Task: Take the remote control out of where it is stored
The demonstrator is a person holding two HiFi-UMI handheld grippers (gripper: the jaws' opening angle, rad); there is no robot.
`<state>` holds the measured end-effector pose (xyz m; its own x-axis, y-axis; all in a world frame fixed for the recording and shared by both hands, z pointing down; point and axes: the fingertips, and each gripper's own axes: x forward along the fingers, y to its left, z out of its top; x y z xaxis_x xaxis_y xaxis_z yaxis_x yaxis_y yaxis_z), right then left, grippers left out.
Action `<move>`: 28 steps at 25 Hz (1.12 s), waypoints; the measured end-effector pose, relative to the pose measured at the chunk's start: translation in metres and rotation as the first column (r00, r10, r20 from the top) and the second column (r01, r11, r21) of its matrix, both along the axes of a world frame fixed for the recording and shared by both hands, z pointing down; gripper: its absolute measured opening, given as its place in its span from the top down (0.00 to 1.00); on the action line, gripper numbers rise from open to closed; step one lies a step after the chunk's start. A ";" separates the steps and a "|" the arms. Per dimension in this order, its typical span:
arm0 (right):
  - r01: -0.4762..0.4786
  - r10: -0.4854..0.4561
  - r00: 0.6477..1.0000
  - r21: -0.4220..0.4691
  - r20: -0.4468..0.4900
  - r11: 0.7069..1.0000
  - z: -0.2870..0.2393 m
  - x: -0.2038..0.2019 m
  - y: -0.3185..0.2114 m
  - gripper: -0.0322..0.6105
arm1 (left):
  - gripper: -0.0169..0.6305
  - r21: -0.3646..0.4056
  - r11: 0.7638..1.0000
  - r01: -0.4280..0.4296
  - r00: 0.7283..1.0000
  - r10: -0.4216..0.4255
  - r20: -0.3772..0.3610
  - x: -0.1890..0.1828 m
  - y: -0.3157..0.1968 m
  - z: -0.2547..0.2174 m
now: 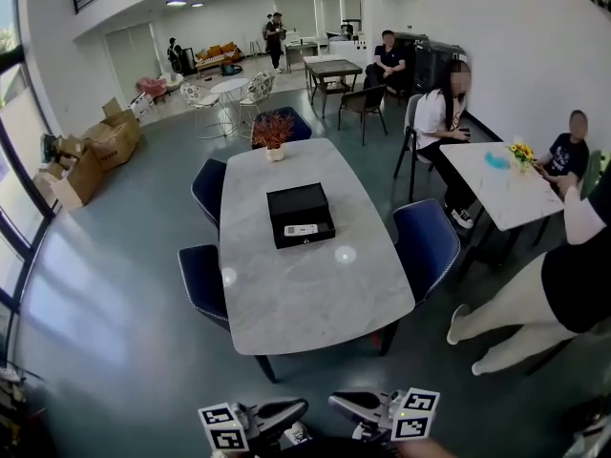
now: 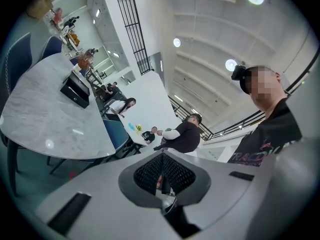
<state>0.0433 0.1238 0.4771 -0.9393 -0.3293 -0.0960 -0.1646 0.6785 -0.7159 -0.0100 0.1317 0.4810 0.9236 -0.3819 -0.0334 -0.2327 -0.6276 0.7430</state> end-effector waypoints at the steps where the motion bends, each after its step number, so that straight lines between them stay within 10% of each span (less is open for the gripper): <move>1: -0.004 0.004 1.000 -0.002 0.000 1.000 0.000 -0.002 -0.002 0.94 | 0.96 0.000 1.000 0.006 1.000 -0.006 -0.004 -0.005 -0.002 0.000; 28: -0.078 0.079 0.996 0.042 -0.036 0.996 -0.003 -0.098 -0.048 0.94 | 0.96 -0.024 1.000 0.007 0.997 -0.009 -0.075 -0.114 -0.020 0.021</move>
<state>-0.0542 0.0755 0.4739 -0.9140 -0.3986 -0.0762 -0.2445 0.6908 -0.6804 -0.1241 0.1113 0.5018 0.9159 -0.3905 -0.0930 -0.1806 -0.6077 0.7734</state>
